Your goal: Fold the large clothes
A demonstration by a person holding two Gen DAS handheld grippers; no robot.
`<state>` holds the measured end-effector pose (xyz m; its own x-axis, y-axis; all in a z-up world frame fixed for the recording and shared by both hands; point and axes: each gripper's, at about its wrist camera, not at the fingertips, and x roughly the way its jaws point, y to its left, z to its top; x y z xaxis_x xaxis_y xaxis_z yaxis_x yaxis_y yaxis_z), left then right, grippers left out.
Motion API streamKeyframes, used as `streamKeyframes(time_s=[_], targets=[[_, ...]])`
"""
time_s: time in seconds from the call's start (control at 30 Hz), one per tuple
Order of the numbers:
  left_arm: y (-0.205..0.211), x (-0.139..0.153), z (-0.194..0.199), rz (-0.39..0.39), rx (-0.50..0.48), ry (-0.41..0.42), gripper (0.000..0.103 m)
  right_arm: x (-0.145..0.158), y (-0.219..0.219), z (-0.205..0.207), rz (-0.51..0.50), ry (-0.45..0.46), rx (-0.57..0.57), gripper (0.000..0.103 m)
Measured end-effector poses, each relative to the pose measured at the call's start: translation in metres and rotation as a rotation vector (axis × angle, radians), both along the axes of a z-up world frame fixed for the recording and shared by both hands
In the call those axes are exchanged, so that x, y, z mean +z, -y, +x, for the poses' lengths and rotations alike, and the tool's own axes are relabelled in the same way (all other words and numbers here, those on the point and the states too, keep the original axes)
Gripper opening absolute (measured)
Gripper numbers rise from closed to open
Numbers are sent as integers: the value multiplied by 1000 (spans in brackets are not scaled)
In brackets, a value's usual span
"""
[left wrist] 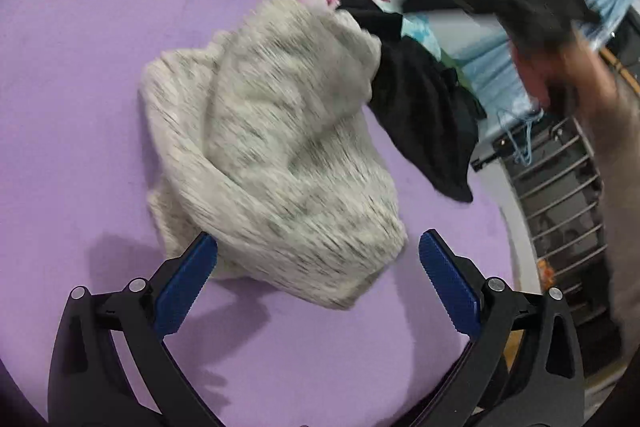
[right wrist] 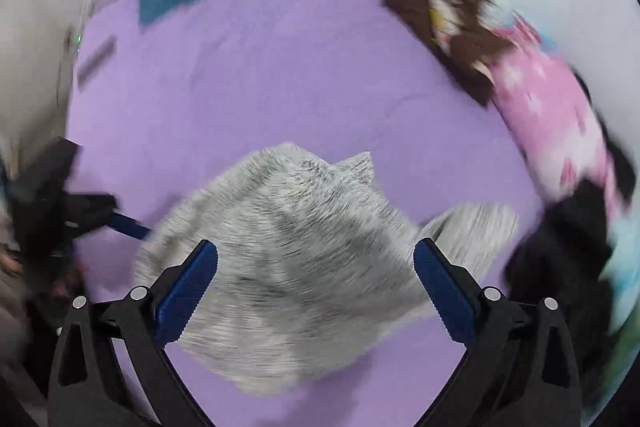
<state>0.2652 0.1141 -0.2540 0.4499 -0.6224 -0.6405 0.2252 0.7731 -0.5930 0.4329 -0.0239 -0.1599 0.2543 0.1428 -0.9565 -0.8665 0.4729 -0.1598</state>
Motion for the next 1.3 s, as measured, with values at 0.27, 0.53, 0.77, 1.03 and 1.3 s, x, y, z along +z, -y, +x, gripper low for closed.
streamKeyframes(time_s=[0.27, 0.53, 0.77, 1.03, 1.3], targets=[[-3, -50, 17, -66, 49, -74, 98, -73, -49, 35, -154, -239, 119, 84], [-31, -78, 19, -155, 96, -140, 86, -83, -28, 43, -82, -312, 84, 12], [-66, -73, 11, -163, 184, -113, 59, -29, -24, 50, -25, -96, 5, 11], [-98, -106, 27, -188, 263, -207, 69, -74, -48, 67, -39, -78, -65, 16], [-112, -98, 25, -274, 224, -265, 69, -84, -64, 77, -67, -43, -64, 69]])
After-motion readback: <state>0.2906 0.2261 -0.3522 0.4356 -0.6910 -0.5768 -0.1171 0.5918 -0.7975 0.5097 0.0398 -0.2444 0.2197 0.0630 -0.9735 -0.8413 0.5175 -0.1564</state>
